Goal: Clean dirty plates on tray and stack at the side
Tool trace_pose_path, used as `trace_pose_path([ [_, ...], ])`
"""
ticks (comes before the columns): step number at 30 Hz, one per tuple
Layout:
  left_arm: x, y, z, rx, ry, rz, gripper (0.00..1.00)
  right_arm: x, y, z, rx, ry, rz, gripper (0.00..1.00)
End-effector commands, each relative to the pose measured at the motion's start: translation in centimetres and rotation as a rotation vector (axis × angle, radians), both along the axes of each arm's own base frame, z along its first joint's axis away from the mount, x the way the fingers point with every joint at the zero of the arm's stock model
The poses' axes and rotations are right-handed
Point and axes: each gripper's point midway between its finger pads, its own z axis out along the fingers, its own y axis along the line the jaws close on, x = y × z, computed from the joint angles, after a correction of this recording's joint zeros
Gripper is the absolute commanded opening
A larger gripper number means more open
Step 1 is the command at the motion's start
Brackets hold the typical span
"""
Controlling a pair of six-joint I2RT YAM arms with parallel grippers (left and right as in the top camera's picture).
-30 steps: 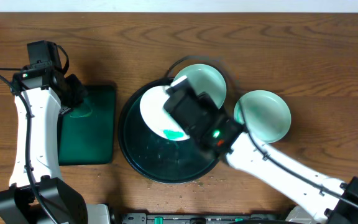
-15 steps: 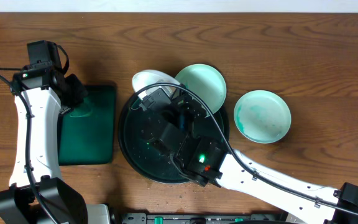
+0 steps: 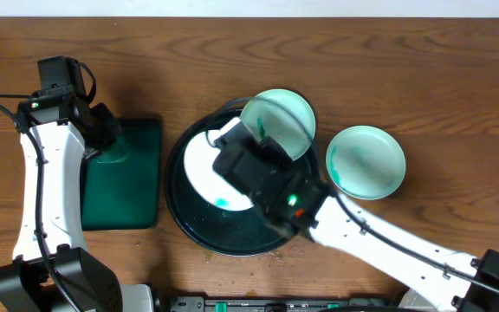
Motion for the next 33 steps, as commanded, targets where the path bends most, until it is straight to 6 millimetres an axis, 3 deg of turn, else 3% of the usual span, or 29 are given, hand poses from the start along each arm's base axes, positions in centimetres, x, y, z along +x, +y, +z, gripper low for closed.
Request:
trace_pose_path([
  [1,-0.1,0.5,0.0,0.025,0.01,-0.011,0.07,-0.5,1.7,0.9,0.287,0.225,0.048,0.01],
  [4,-0.1,0.5,0.0,0.024,0.013,-0.011,0.08,1.1,-0.3,2.9,0.422,0.306,0.042,0.01],
  [6,-0.1,0.5,0.0,0.024,0.014,-0.012,0.07,2.6,-2.8,4.5,0.515,0.331,0.0,0.01],
  [8,-0.1,0.5,0.0,0.024,0.014,-0.012,0.08,4.2,-6.5,5.6,0.591,0.341,-0.096,0.01],
  [10,-0.1,0.5,0.0,0.024,0.014,-0.011,0.07,5.5,-11.5,6.0,0.635,0.345,-0.246,0.01],
  [14,-0.1,0.5,0.0,0.024,0.014,-0.011,0.07,5.4,-21.1,4.0,0.622,0.403,-0.567,0.01],
  [17,-0.1,0.5,0.0,0.024,0.013,-0.011,0.07,3.7,-27.7,1.0,0.525,0.457,-0.817,0.01],
  [19,-0.1,0.5,0.0,0.024,0.013,-0.011,0.08,2.4,-30.9,-0.8,0.468,0.484,-0.941,0.01],
  [21,-0.1,0.5,0.0,0.024,0.013,-0.011,0.07,1.5,-32.8,-2.6,0.448,0.511,-1.014,0.01],
  [24,-0.1,0.5,0.0,0.024,0.013,-0.011,0.07,0.6,-34.1,-5.2,0.445,0.542,-1.067,0.01],
  [33,-0.1,0.5,0.0,0.024,0.013,-0.011,0.07,0.3,-33.9,-11.1,0.465,0.524,-1.056,0.02],
])
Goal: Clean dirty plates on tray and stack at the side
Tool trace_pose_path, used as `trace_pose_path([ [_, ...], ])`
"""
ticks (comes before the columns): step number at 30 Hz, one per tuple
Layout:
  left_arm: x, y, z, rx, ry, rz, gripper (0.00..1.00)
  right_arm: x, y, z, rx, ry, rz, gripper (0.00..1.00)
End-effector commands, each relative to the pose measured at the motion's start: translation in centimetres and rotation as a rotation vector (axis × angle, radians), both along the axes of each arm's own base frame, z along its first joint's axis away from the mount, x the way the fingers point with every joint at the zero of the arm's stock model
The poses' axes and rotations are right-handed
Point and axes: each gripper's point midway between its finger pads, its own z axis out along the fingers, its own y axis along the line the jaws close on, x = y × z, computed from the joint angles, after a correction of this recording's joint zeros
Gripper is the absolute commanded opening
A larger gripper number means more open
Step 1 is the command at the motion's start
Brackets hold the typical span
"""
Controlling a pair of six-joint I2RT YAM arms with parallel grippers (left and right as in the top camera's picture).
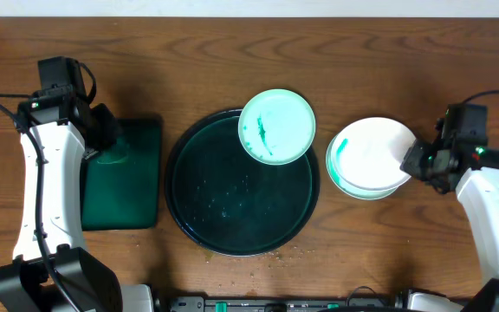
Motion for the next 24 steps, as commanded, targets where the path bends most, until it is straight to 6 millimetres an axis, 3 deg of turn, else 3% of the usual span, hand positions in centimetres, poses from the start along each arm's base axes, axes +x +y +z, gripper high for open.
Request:
trace_pose_path([
  [1,0.0,0.5,0.0,0.021,0.007,0.002,0.08,-0.3,0.2,-1.3,0.012,0.004,-0.009,0.04],
  [7,-0.1,0.5,0.0,0.02,0.008,0.002,0.07,0.4,1.4,-0.9,0.026,-0.024,0.044,0.16],
  [12,-0.1,0.5,0.0,0.02,0.008,0.002,0.08,3.4,4.3,2.5,0.103,-0.137,0.165,0.23],
  [15,-0.1,0.5,0.0,0.02,0.008,0.002,0.07,6.0,6.7,5.1,0.124,-0.189,0.283,0.3],
  [18,-0.1,0.5,0.0,0.021,0.008,0.002,0.07,8.9,9.7,6.4,0.141,-0.185,0.42,0.36],
  [21,-0.1,0.5,0.0,0.02,0.008,0.002,0.07,11.4,13.8,6.4,0.199,-0.155,0.582,0.42],
  [24,-0.1,0.5,0.0,0.02,0.008,0.002,0.08,13.6,17.2,4.4,0.234,-0.088,0.679,0.44],
])
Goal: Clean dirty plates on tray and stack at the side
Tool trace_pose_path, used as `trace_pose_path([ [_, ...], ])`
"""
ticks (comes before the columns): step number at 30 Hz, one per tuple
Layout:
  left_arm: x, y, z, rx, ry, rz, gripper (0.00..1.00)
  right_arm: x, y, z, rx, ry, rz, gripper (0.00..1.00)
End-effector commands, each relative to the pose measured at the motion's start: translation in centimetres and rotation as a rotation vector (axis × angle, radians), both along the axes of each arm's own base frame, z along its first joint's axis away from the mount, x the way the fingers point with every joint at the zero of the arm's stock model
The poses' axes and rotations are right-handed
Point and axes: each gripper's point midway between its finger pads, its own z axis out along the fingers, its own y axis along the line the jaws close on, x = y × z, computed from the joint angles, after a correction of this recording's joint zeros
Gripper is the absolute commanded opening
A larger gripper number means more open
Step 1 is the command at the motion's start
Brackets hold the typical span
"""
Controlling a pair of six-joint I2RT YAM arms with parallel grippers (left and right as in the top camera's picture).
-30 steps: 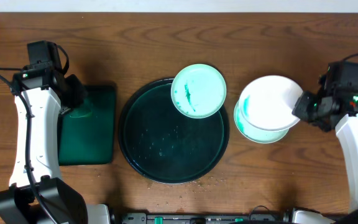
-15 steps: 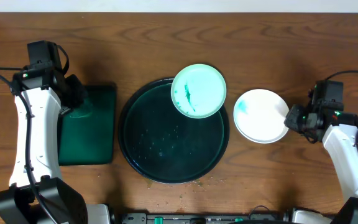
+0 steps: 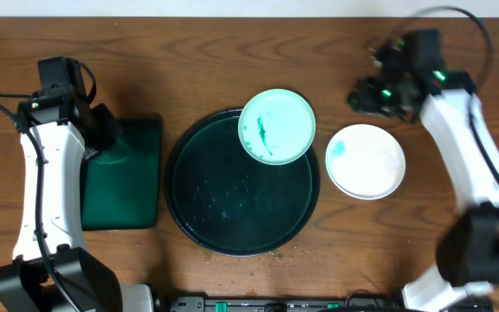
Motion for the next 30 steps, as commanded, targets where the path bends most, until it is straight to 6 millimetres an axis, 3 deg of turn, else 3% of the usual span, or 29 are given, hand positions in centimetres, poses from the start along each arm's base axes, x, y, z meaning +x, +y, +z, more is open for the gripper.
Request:
trace_pose_path([
  [1,-0.1,0.5,0.0,0.02,0.009,0.002,0.08,1.9,4.7,-3.0,0.037,0.063,0.18,0.44],
  [6,-0.1,0.5,0.0,0.02,0.009,0.002,0.08,2.3,8.3,-7.8,0.094,0.169,0.252,0.44],
  [10,-0.1,0.5,0.0,0.02,0.008,0.002,0.07,1.6,9.8,-11.4,0.082,0.233,0.282,0.4],
  [12,-0.1,0.5,0.0,0.02,0.008,0.002,0.07,1.2,10.3,-12.6,0.076,0.255,0.291,0.32],
  [14,-0.1,0.5,0.0,0.02,0.009,0.003,0.07,1.0,10.5,-13.1,0.074,0.267,0.298,0.14],
  [15,-0.1,0.5,0.0,0.02,0.009,0.002,0.07,0.9,10.6,-13.1,0.074,0.269,0.298,0.04],
  [16,-0.1,0.5,0.0,0.02,0.009,0.002,0.07,0.9,10.6,-13.0,0.076,0.271,0.294,0.01],
  [20,-0.1,0.5,0.0,0.02,0.009,0.002,0.08,0.8,10.9,-11.5,0.087,0.261,0.277,0.01],
  [27,-0.1,0.5,0.0,0.02,0.009,0.002,0.07,-0.5,12.6,-6.6,0.089,0.194,0.323,0.01],
  [30,-0.1,0.4,0.0,0.019,0.009,0.0,0.07,-1.9,13.5,-6.5,0.038,0.213,0.351,0.01],
])
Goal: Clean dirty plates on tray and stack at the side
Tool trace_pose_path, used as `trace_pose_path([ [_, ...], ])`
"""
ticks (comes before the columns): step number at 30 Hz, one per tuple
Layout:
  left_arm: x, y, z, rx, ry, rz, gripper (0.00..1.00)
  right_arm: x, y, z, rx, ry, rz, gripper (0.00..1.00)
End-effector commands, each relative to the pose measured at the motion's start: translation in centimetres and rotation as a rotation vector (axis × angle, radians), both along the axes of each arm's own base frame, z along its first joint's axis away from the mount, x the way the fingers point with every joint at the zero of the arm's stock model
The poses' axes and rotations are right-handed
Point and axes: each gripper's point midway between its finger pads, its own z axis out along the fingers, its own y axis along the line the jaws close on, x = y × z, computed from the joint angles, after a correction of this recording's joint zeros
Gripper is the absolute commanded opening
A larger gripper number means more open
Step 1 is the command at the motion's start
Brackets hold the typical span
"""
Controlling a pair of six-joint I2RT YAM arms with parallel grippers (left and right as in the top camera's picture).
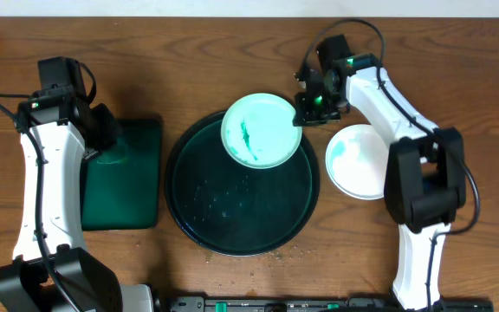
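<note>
A mint plate (260, 130) with a green smear rests over the far edge of the round dark tray (232, 217). My right gripper (307, 109) sits at this plate's right rim, touching it; the overhead view does not show how its fingers stand. To the right of the tray, a white plate (362, 165) with a green smear lies on top of a mint one on the table. My left gripper (105, 134) hangs over the far left corner of a dark green pad (128, 186); its fingers cannot be made out.
The right arm reaches in from the near right edge, over the stacked plates. Crumbs lie scattered on the tray's floor and just in front of it. The wooden table's far edge runs along the top.
My right gripper has moved from the far side of the stacked plates to the mint plate's right rim. That plate now sits a little further left. The left arm is unmoved.
First my right arm was over the tray at a white plate, with one mint plate beside the tray. Then the white plate lay on that mint plate, the gripper at its right. The gripper then stood behind the stack, and is now at the tray's plate.
</note>
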Motion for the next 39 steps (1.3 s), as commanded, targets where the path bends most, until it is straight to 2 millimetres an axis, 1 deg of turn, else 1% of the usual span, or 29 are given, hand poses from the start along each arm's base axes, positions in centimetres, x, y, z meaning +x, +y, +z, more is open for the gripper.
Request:
trace_pose_path([
  [1,0.0,0.4,0.0,0.019,0.009,-0.001,0.07,-1.6,2.1,2.4,-0.032,-0.042,0.055,0.01],
  [4,-0.1,0.1,-0.3,0.018,0.016,-0.01,0.08,-3.4,2.8,0.5,-0.111,-0.002,0.078,0.01],
  [9,-0.4,-1.3,-1.1,0.009,0.04,-0.046,0.07,-6.2,4.7,-3.1,-0.145,0.099,0.02,0.01],
  [13,0.0,-3.8,-1.4,-0.05,0.035,-0.107,0.07,-7.4,5.5,-5.2,-0.151,0.142,-0.045,0.01],
  [17,0.1,-6.8,-1.7,-0.105,0.037,-0.183,0.07,-7.9,5.6,-6.6,-0.152,0.148,-0.056,0.01],
  [21,-0.5,-10.0,-2.8,-0.12,0.072,-0.25,0.07,-7.9,5.3,-6.8,-0.156,0.161,-0.078,0.01],
  [24,-1.1,-12.2,-4.2,-0.131,0.092,-0.276,0.08,-7.9,5.3,-6.8,-0.156,0.16,-0.078,0.01],
  [28,-1.3,-15.5,-6.1,-0.156,0.094,-0.354,0.07,-7.8,5.3,-6.8,-0.156,0.16,-0.078,0.01],
  [33,-1.2,-18.6,-8.4,-0.164,0.116,-0.395,0.07,-7.8,5.3,-6.8,-0.155,0.16,-0.078,0.01],
  [35,-1.0,-19.7,-9.7,-0.163,0.133,-0.417,0.07,-7.8,5.3,-6.8,-0.155,0.16,-0.078,0.01],
  [39,-1.0,-21.2,-12.5,-0.157,0.186,-0.453,0.08,-7.9,5.3,-6.8,-0.157,0.161,-0.077,0.01],
])
